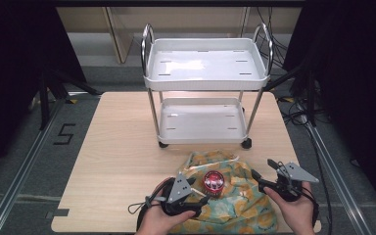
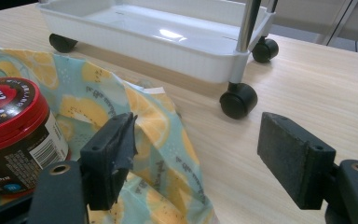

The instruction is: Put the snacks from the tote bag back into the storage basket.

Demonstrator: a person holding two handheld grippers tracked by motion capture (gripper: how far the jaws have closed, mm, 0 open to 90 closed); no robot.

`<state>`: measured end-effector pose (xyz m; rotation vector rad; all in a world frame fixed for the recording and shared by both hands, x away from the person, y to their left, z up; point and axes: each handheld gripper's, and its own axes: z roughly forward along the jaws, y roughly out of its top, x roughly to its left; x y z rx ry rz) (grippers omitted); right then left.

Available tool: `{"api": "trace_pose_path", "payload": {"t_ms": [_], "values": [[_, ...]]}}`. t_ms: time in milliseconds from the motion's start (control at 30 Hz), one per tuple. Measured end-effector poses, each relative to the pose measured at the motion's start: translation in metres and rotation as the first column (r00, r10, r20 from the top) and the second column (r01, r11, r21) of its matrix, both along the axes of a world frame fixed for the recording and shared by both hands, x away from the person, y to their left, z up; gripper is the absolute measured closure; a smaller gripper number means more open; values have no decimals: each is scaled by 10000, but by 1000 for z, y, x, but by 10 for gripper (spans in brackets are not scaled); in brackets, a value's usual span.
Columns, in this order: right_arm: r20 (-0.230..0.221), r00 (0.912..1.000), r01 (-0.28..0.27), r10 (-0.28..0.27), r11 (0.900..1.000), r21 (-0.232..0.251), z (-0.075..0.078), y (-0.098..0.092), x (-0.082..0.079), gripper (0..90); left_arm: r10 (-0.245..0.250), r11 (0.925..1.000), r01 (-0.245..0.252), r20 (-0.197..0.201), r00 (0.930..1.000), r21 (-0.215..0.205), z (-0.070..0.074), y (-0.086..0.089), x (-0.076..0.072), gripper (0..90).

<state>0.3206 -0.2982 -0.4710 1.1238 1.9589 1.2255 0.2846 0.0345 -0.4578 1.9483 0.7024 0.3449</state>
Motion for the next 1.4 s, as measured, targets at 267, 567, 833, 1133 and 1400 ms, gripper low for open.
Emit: {"api": "trace_pose_path", "payload": {"t_ms": [267, 567, 833, 1133, 1400], "values": [[-27, 10000, 62, -62, 10000, 17, 0, 1, -1, 286, -54, 10000, 55, -95, 9999, 83, -3, -7, 5, 298], [65, 10000, -15, 15, 10000, -41, 0, 0, 0, 285, -142, 9988, 156, -307, 9994, 463, -6, -17, 13, 260], [93, 10000, -11, 12, 9999, -120, 0, 0, 1, 285, 132, 9986, -106, -495, 9987, 517, -10, -24, 17, 237], [72, 10000, -29, 29, 10000, -74, -1, 0, 1, 285, 144, 9939, -33, -1001, 9949, 1099, -18, -28, 22, 195], [57, 10000, -31, 32, 9999, -100, -1, 0, 1, 285, -12, 9933, 108, -832, 9965, 1155, -18, -33, 28, 185]]}}
